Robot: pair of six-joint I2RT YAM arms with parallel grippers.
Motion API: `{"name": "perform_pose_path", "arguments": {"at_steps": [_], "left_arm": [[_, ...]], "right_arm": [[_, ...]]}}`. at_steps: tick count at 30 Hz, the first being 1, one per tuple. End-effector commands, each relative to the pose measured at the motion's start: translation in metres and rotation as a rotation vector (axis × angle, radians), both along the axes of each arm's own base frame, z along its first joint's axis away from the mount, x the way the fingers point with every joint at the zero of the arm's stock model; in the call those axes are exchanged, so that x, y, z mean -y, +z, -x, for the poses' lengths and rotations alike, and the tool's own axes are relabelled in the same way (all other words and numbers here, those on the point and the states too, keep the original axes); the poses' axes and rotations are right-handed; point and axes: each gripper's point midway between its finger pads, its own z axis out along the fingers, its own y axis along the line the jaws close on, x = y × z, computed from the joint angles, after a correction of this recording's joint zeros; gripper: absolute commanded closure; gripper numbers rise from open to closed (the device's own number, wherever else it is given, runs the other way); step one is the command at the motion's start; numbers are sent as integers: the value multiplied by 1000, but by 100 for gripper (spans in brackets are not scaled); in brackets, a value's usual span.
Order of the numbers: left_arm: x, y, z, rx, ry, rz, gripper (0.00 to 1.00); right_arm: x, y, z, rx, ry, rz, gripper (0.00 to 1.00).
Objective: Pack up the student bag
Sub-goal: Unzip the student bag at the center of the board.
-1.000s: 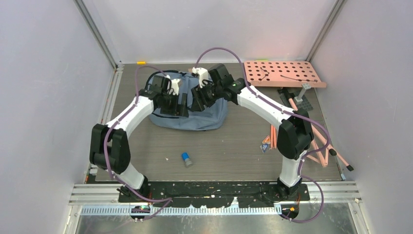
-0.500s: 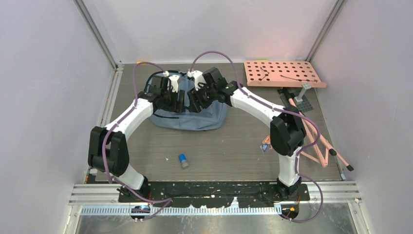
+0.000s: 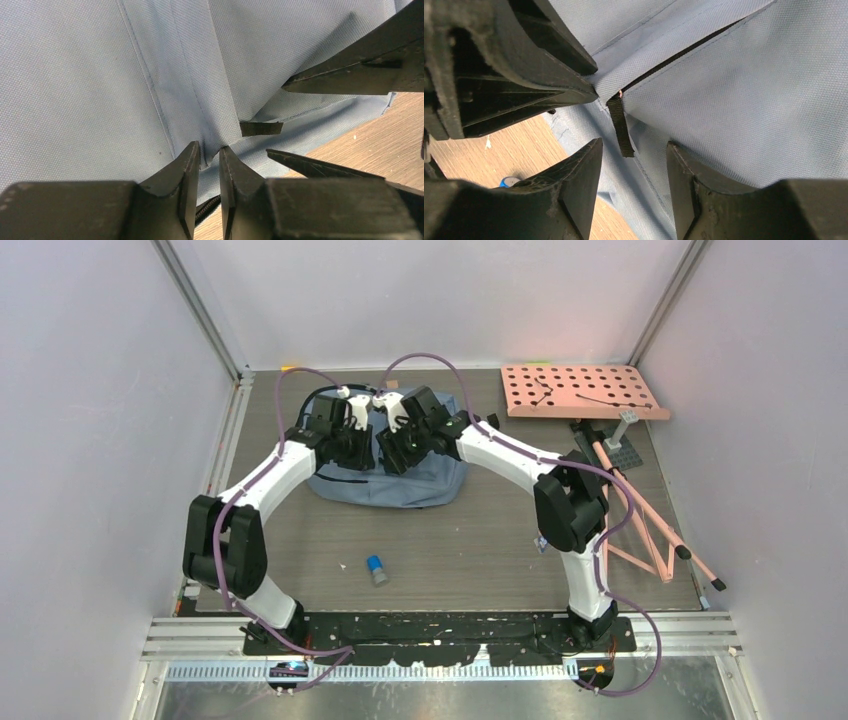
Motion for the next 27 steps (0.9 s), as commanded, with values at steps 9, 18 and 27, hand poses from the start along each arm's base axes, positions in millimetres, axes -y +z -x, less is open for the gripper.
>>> {"name": "perform_pose_path", "arguments": {"at_steps": [9,18,27], "left_arm": [[8,-2,-1,10,17,68,100],[10,0,-3,1,40,82,100],[7,1,-4,-6,52,73,100]], "right_arm": [[-21,12,-20,50,-52,-73,49],[-38,7,-17,-20,-59,-151,50],[-45,2,-17,-67,-73,-183,82]]}}
